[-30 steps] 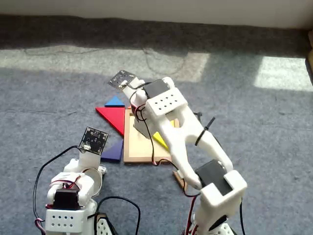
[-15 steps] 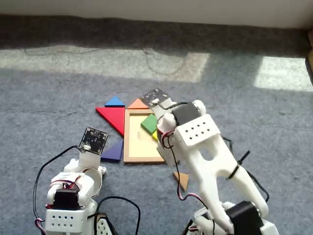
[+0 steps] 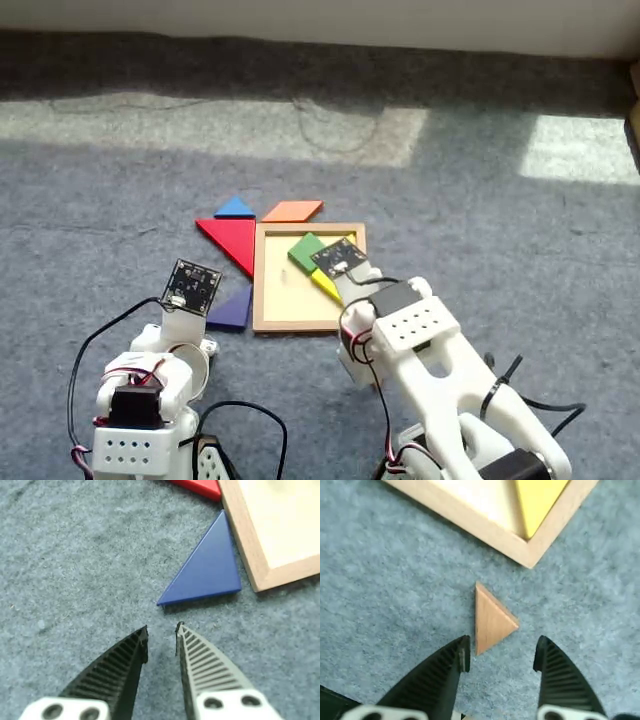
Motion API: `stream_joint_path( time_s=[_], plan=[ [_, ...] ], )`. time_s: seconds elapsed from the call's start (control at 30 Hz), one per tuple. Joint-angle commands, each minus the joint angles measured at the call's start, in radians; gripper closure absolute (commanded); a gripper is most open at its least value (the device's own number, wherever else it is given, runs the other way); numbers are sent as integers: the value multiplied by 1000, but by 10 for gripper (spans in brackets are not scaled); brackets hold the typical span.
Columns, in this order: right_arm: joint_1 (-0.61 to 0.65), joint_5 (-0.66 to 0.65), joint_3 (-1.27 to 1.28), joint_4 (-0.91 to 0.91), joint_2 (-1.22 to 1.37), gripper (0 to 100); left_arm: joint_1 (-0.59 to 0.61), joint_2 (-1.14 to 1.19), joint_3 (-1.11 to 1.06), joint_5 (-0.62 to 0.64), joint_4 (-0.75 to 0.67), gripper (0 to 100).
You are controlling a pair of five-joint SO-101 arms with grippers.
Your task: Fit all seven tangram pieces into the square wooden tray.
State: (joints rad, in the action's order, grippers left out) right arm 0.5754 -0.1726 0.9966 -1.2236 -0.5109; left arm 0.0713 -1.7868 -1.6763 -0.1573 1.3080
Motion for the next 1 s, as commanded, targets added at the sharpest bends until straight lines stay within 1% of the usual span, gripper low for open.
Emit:
stream_joint_path(
  time_s=[0.0,0.2,0.33,0.47,0.67,0.8,0.83,0.9,0.97],
  plan=[
    [-13,5,44,93,-36,789,10,-16,-19,-3,5,880],
    [-13,3,148,237,-36,789,10,-16,-19,-3,5,880],
    [-13,3,193,277,-36,789,10,-16,-19,-3,5,880],
    [-13,3,194,275,-36,794,10,-16,-19,-3,5,880],
    [-13,2,185,277,-36,909,10,-16,-19,-3,5,880],
    [-16,2,183,265,-47,930,10,-16,-19,-3,5,880],
    [-18,-5,183,246,-47,931,10,-16,-19,-3,5,880],
    [-19,-57,180,189,-48,932,10,-16,-19,-3,5,880],
    [-19,-91,128,133,-48,932,10,-16,-19,-3,5,880]
  ],
)
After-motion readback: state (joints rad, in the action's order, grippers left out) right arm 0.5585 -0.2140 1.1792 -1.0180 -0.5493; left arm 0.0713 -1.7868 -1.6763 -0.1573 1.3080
